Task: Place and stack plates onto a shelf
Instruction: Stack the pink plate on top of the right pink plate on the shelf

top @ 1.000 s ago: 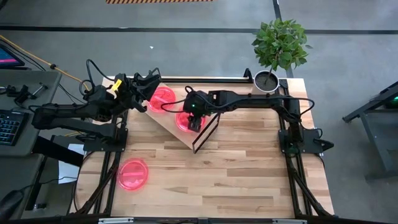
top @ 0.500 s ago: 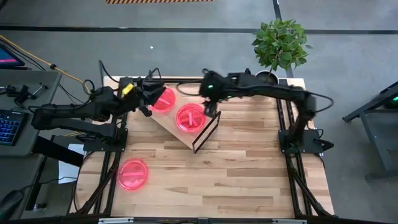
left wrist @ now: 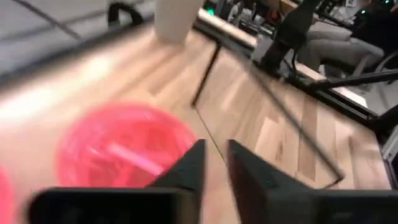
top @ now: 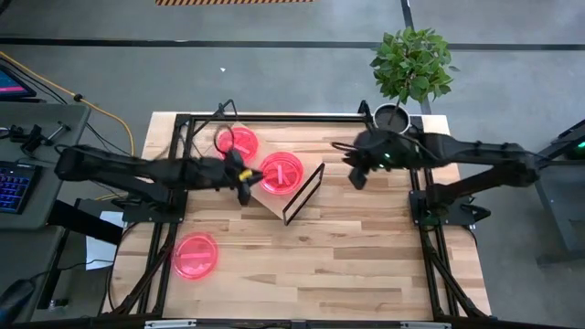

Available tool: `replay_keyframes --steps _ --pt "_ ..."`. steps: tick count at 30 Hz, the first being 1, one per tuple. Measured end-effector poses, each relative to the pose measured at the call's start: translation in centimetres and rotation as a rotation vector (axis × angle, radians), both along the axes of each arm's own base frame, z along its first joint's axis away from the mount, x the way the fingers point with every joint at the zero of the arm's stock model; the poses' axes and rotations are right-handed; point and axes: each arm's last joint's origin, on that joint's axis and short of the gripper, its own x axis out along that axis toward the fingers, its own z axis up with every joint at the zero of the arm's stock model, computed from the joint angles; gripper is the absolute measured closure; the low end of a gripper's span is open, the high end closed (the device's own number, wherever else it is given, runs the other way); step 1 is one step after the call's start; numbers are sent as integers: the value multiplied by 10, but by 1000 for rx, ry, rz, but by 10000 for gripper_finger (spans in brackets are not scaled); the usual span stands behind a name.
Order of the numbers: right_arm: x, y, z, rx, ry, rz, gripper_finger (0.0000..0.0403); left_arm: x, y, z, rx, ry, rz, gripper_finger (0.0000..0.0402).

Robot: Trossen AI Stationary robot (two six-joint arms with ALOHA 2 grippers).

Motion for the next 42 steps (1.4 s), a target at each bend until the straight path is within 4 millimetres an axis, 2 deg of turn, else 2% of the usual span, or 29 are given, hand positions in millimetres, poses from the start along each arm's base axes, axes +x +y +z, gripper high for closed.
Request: replay_keyframes --steps 2,6,10,19,26,34,42 --pt "-14 5 -7 38 -11 -28 386 1 -2 -27 -65 -27 18 387" --pt "-31 9 -12 96 -67 -106 391 -6 -5 -77 -189 -150 87 398" --pt "-35 9 -16 102 -87 -154 396 -16 -4 -103 -148 -195 251 401" --pt "-26 9 -22 97 -100 -173 400 3 -5 -117 46 12 273 401" --pt "-24 9 -23 112 -100 -187 402 18 -14 -111 169 87 236 401" --pt "-24 8 -23 109 -101 -189 402 20 -13 -123 211 148 251 401" --pt "-24 8 -23 107 -101 -191 403 20 -11 -131 274 172 340 401"
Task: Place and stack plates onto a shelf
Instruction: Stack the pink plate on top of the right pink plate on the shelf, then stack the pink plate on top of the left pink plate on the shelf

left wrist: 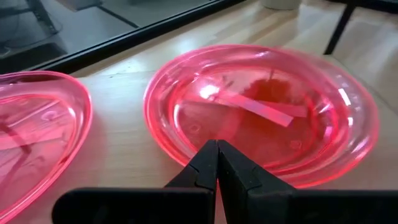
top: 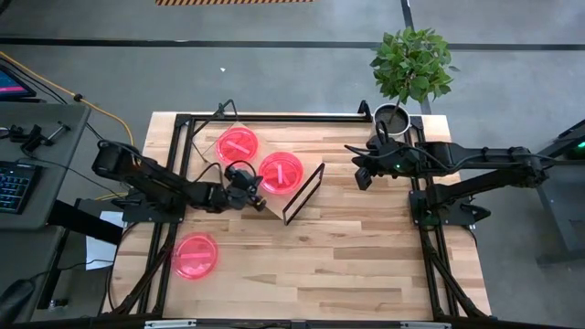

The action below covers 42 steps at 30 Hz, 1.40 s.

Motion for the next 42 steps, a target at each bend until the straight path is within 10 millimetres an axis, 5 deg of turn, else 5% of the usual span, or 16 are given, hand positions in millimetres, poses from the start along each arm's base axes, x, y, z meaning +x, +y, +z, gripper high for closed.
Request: replay_keyframes --steps 10,18,24,33,39,42 --pt "0 0 0 1 -2 0 403 10 3 2 47 -65 -17 401" --pt "0 0 0 1 -2 1 403 -6 -4 66 114 -238 -139 401" --pt "0 0 0 3 -2 4 403 -40 -7 118 -61 -386 -387 401" --pt "0 0 0 -9 14 28 403 -67 -12 164 -349 27 -639 347" --pt "0 0 -1 -9 16 30 403 -68 -26 135 -658 447 -805 284" --pt "0 0 -1 -18 22 40 403 -66 -39 113 -663 588 -913 261"
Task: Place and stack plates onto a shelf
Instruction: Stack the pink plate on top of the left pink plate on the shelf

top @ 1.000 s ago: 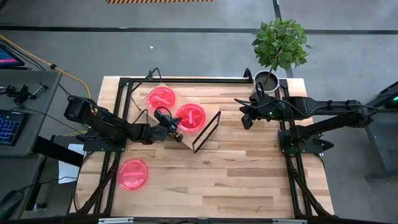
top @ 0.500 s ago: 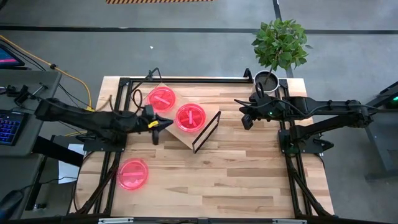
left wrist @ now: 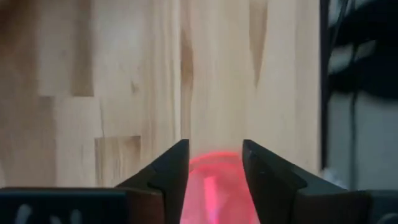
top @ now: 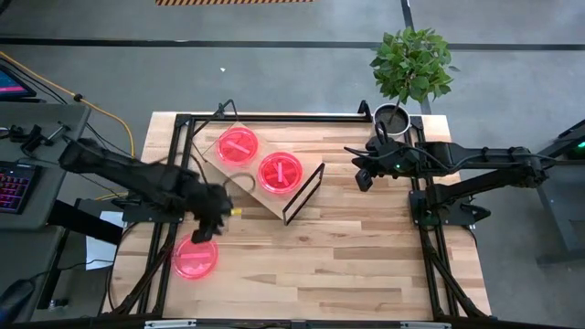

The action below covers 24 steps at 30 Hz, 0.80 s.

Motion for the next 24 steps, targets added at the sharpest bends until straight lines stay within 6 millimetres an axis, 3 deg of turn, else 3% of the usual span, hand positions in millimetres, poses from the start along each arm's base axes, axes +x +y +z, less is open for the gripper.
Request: replay_keyframes --steps 5,14,24 --pt "0 0 0 -1 1 1 402 8 -18 -30 132 35 -258 240" --pt "0 0 0 14 -4 -12 402 25 -40 -79 175 179 -472 234" --pt "0 0 0 17 -4 -15 402 27 -50 -105 227 263 -633 234"
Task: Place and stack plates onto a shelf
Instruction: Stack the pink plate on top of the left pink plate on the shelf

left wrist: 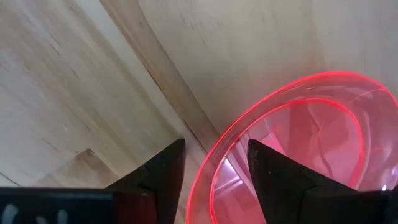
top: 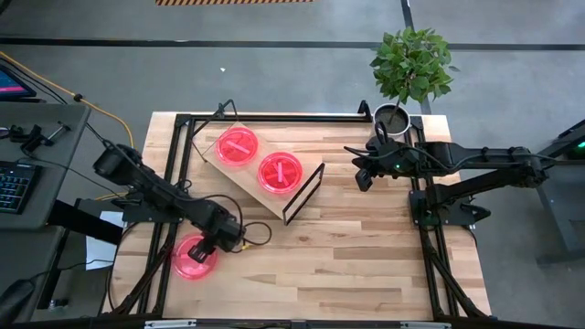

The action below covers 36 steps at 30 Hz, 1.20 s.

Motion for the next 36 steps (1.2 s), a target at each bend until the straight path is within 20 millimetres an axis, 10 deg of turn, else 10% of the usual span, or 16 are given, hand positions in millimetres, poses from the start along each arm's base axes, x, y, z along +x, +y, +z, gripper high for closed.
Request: replay_keyframes --steps 7,16,36 --pt "0 0 0 0 4 0 402 1 0 -5 4 22 -29 249" --pt "-1 0 -2 0 22 0 402 1 1 -5 12 17 -4 392" --pt "-2 0 -2 0 26 0 402 -9 47 70 -101 -203 419 401"
